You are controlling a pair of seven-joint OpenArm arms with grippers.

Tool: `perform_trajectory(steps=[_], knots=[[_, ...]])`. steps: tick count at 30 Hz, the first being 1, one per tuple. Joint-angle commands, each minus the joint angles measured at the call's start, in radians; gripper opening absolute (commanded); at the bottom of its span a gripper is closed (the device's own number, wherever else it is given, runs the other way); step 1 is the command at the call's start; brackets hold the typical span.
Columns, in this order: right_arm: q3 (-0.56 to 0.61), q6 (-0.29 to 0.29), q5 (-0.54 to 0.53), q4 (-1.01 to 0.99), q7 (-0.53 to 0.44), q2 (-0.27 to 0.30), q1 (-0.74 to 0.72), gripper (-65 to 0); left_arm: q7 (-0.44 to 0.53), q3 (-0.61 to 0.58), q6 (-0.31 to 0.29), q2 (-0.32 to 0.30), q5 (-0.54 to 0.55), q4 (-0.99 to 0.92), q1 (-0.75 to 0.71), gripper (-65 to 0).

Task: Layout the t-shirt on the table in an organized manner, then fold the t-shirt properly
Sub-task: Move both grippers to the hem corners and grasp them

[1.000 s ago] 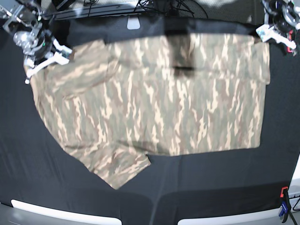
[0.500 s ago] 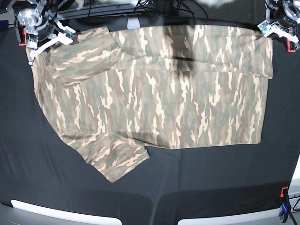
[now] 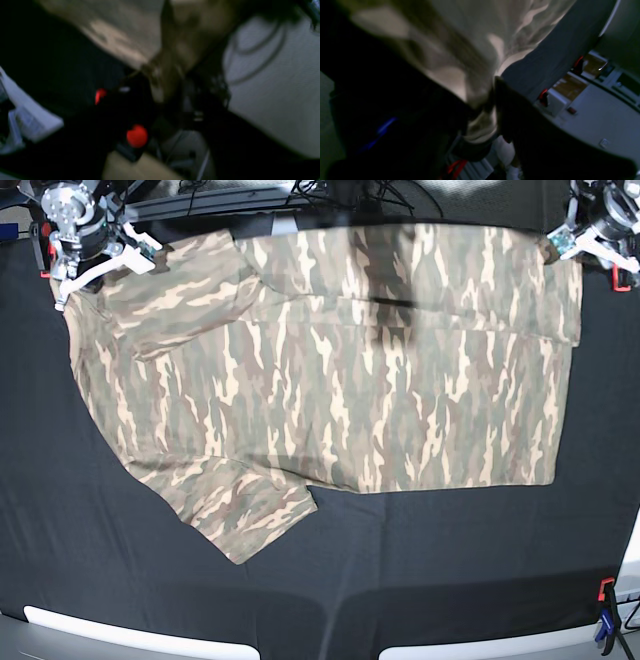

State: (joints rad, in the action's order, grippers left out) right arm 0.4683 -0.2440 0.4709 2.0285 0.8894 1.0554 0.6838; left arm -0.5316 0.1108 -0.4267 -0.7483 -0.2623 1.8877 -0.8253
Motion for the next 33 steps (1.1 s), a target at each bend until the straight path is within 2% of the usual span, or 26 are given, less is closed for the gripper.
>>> perform_trajectory(steps=[1, 4, 9, 12, 15, 18, 21, 25, 28, 33], knots=[[-0.011, -0.013, 0.02, 0.027, 0.011, 0.018, -0.002, -47.0, -0.007, 0.008, 0.002, -0.022, 0.008, 0.045, -0.004, -35.1], [-0.011, -0.013, 0.021, 0.05, 0.01, 0.02, -0.002, -47.0, -0.084, 0.008, -0.019, -0.055, 0.013, 0.136, -0.016, -35.1], [-0.039, -0.024, 0.024, 0.082, 0.005, 0.019, -0.002, -47.0, -0.123, 0.027, 0.002, -0.137, 0.092, 0.246, -0.019, -35.1], [-0.112, -0.052, 0.014, 0.089, -0.021, 0.019, -0.003, -47.0, -0.071, 0.107, 0.011, -0.134, 0.156, 0.257, -0.016, -35.1], [-0.219, -0.055, -0.145, 0.088, -0.086, 0.002, -0.032, -47.0, 0.025, 0.222, 0.013, -0.126, 0.283, 0.254, -0.014, -35.1], [-0.33, 0.034, -0.374, 0.087, -0.136, -0.062, -0.114, -47.0, 0.082, 0.309, 0.012, -0.077, 0.449, 0.23, 0.048, -35.1], [-0.405, 0.135, -0.558, 0.084, -0.176, -0.137, -0.211, -47.0, 0.092, 0.322, 0.011, -0.013, 0.563, 0.162, 0.167, -35.1], [-0.429, 0.193, -0.668, 0.023, -0.196, -0.232, -0.341, -47.0, 0.091, 0.32, 0.011, 0.079, 0.666, 0.024, 0.336, -35.2], [-0.429, 0.262, -0.724, -0.077, -0.213, -0.304, -0.439, -47.0, 0.088, 0.32, 0.011, 0.142, 0.719, -0.097, 0.454, -35.2], [-0.429, 0.356, -0.838, -0.271, -0.208, -0.393, -0.624, -47.0, 0.082, 0.318, 0.007, 0.214, 0.771, -0.304, 0.632, -35.6]])
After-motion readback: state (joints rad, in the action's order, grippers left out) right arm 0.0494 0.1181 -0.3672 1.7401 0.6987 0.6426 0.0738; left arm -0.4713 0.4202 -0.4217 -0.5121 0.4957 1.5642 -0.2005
